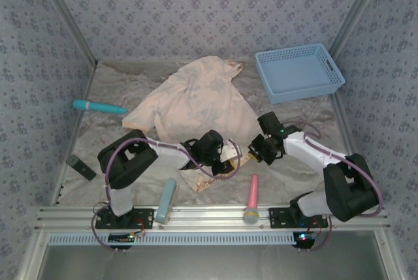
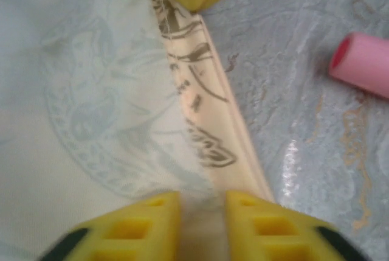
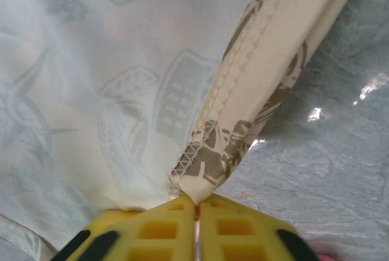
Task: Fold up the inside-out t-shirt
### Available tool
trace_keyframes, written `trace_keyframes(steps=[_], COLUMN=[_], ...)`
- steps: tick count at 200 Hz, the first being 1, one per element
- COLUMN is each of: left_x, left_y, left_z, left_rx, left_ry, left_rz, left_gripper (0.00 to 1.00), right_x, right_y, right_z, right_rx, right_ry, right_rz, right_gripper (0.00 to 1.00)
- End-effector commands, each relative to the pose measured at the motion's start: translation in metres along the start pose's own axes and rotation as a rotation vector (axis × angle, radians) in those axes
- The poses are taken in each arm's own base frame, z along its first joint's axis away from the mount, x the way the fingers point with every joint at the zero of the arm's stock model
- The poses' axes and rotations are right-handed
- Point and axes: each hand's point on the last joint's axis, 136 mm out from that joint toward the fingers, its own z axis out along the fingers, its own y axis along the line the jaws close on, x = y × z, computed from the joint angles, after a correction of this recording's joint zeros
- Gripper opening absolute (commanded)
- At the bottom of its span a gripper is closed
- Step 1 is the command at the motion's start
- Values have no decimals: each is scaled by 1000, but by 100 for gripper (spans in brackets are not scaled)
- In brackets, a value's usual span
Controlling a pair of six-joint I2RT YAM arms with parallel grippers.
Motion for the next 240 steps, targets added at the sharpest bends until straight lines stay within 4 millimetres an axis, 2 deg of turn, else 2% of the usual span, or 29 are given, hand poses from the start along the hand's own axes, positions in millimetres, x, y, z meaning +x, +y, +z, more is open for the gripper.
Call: trace_keyframes(steps=[1,23,42,62,108,158,181,196,217,226,240], left_x=[-2,-4,-5,-3,-4,-5,-6,-8,-10,-11,-12], left_y=[-12,-11,-9,-9,-10,-11,-10,-9,-9,-10,-10], left_z=[-1,2,3,5,4,5,5,4,4,3,3], left_rx=[63,56,47,52,56,61,57,53,54,56,56], left_ry=[-17,-23,-32,-26,-31,-33,-37,-43,-51,-53,-54], left_rz=[-5,-15,-22,-24,-22,-26,-28,-27,-30,-30,-28], left_gripper=[38,40,40,39,39,39,39,39,39,39,40], right_x=[3,3,4,2,-11,-25,-25,-24,-22,-22,-22], right_y=[-13,-21,-20,-18,-13,-6,-6,-8,-9,-9,-8], right_z=[-4,-11,-14,-9,5,7,12,15,17,18,18], right_rx=[34,50,39,32,34,45,53,51,55,50,41], right_ry=[19,21,19,21,-2,-34,-25,-29,-34,-40,-51], right_rz=[-3,6,1,3,4,-25,-18,-10,1,2,4], right_gripper=[39,44,44,40,40,18,19,28,29,25,9])
